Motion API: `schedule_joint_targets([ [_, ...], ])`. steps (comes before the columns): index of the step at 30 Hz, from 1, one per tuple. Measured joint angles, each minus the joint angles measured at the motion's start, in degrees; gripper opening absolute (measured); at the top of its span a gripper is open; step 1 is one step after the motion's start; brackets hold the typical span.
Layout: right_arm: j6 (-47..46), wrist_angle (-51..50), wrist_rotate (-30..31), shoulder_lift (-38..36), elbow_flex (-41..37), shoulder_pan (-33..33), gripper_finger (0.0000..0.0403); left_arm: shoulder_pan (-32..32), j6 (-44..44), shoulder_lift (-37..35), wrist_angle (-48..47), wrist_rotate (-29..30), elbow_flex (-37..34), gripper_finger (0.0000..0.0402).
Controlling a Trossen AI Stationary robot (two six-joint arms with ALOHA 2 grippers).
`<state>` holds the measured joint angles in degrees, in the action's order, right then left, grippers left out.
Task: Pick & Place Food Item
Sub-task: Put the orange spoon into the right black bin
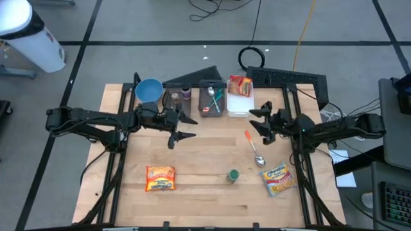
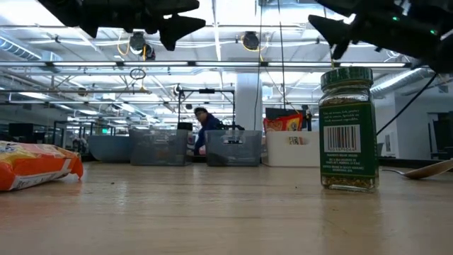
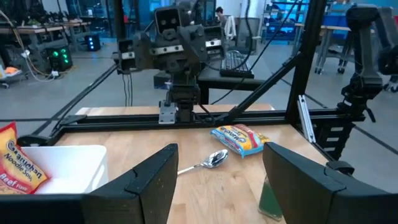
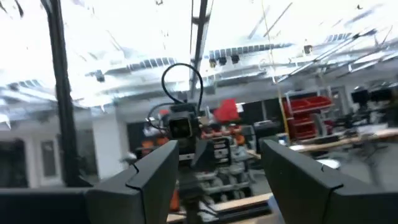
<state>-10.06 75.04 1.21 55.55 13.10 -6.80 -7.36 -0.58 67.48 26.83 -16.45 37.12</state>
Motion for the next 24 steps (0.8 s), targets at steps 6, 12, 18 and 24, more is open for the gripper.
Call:
schedule_joint_targets([
  [6, -7.96, 1.35, -2.82, 0.3, -3.77, 2.33, 0.0222, 1.1, 1.31, 0.0, 0.94, 0.06, 0.0, 0.0246],
  [12, -8.5, -6.06, -8.92, 2.98, -3.93, 5.82, 0.0222, 3.79, 4.04, 0.04, 0.7, 0.12, 0.0, 0.0246],
  [18, -5.11, -7.37, -8.64, 8.65, -3.96, 10.2, 0.0222, 8.8, 5.27, 3.51, 0.7, 4.15, 0.0, 0.0246],
  [24, -3.84, -3.16, -8.56, 11.97, -3.93, 11.25, 0.0222, 12.97, 9.05, 8.08, 0.26, 6.51, 0.0, 0.0246],
])
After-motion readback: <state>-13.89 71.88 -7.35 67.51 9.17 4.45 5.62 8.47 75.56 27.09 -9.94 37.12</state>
